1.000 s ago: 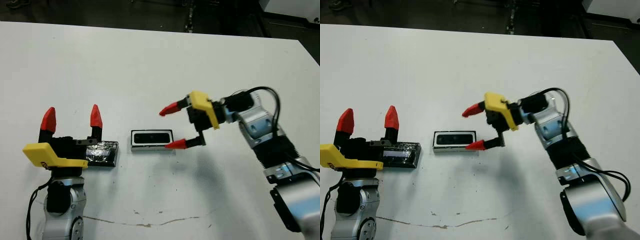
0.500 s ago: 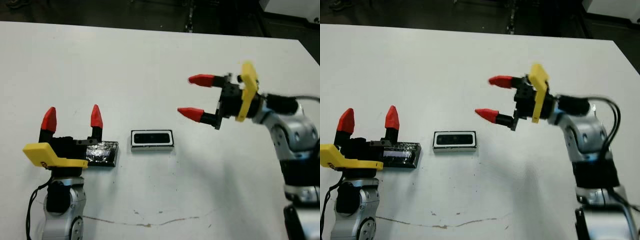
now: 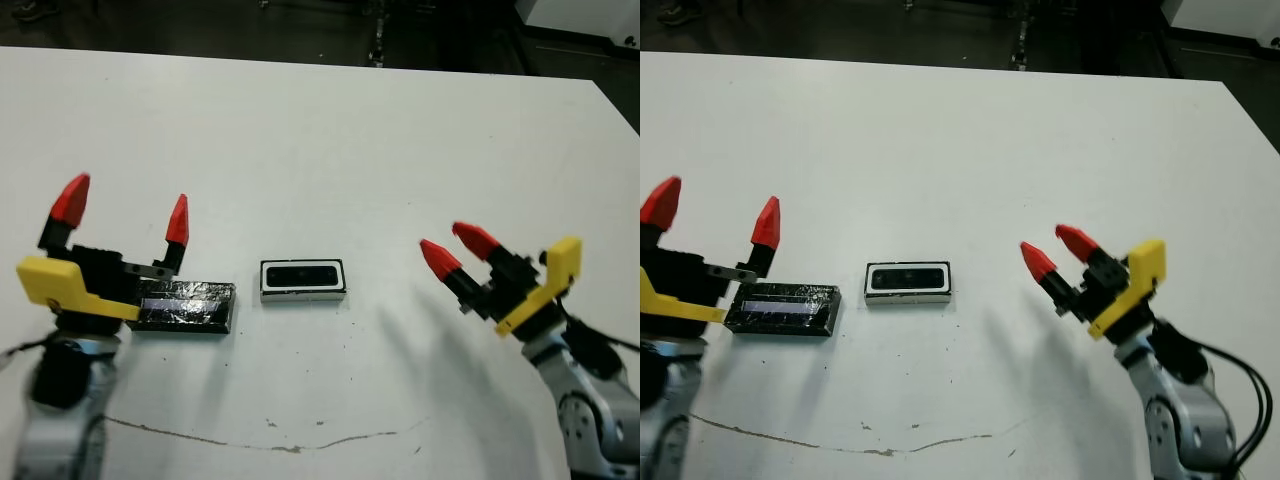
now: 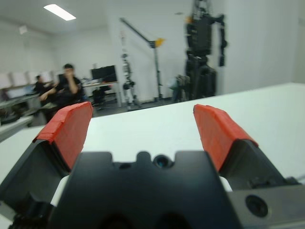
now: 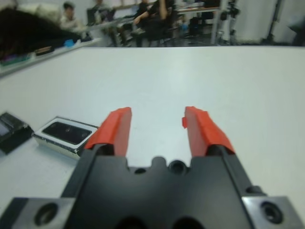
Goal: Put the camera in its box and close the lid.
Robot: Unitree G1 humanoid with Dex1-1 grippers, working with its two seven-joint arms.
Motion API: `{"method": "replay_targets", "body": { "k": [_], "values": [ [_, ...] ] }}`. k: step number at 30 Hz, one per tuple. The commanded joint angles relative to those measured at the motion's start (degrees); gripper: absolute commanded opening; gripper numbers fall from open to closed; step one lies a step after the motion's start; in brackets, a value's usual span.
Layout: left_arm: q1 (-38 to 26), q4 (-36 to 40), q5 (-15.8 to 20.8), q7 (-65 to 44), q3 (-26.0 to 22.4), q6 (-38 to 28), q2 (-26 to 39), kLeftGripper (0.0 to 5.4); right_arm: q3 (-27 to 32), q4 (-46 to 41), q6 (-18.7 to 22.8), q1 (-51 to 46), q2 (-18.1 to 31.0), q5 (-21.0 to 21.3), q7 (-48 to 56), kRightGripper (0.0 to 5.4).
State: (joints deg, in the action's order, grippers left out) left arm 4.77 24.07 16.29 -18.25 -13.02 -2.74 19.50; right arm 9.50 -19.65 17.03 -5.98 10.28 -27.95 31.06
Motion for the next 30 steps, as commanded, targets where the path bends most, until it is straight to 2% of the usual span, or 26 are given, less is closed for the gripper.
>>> {"method": "replay_targets", "body": {
  "k": [1, 5, 8, 11, 14, 15, 18, 21, 23, 28, 30],
  "values": [
    [-2.39, -1.52, 2.41, -6.95, -1.85, 2.99, 7.4, 5.4, -1.21, -1.28, -0.92, -2.33, -0.98, 0.33, -2.01, 2.29],
    [-6.3, -3.59, 4.76, -17.57, -3.49, 7.63, 18.95, 5.4, -2.58, -0.72, -2.94, -2.35, -2.04, 0.54, -2.73, 1.64],
    [-10.62, -6.99, 5.06, -26.44, -2.63, 9.67, 27.35, 5.4, -2.57, -0.72, -2.65, -2.04, -1.85, 0.29, -3.48, 1.14],
    [-16.74, -12.34, 7.63, -38.25, -0.01, 12.04, 34.24, 5.4, -2.43, -1.1, -1.89, -2.14, -1.4, 0.22, -4.45, 0.65],
    [-23.13, -18.29, 7.92, -50.03, 4.19, 10.77, 38.13, 5.4, -2.29, -1.0, -1.59, -2.01, -1.35, -0.21, -5.03, 0.19],
    [-25.34, -20.47, 7.95, -53.92, 5.72, 9.84, 38.57, 5.4, -2.34, -1.02, -1.59, -2.02, -1.34, -0.23, -5.27, 0.01],
    [-30.7, -26.42, 7.54, -63.01, 9.5, 5.98, 37.69, 5.4, -2.56, -0.76, -2.14, -1.98, -1.2, -0.11, -5.49, 0.01],
    [-33.42, -31.09, 9.18, -69.44, 11.59, 4.98, 35.35, 5.4, -2.61, -0.87, -1.85, -2.01, -1.23, -0.23, -5.91, 0.01],
    [-32.63, -31.24, 9.87, -71.39, 11.33, 3.37, 34.43, 5.4, -2.72, -1.02, -1.45, -2.08, -1.05, -0.43, -6.02, 0.01],
    [-27.57, -26.3, 14.13, -72.85, 9.31, 5.53, 33.82, 5.4, -2.93, -0.58, -1.85, -2.13, -0.83, -0.47, -5.77, 0.01],
    [-25.61, -24.59, 14.6, -72.91, 8.79, 4.11, 33.31, 5.4, -2.98, -0.77, -1.48, -2.17, -0.75, -0.56, -5.98, 0.01]
  ]
}}
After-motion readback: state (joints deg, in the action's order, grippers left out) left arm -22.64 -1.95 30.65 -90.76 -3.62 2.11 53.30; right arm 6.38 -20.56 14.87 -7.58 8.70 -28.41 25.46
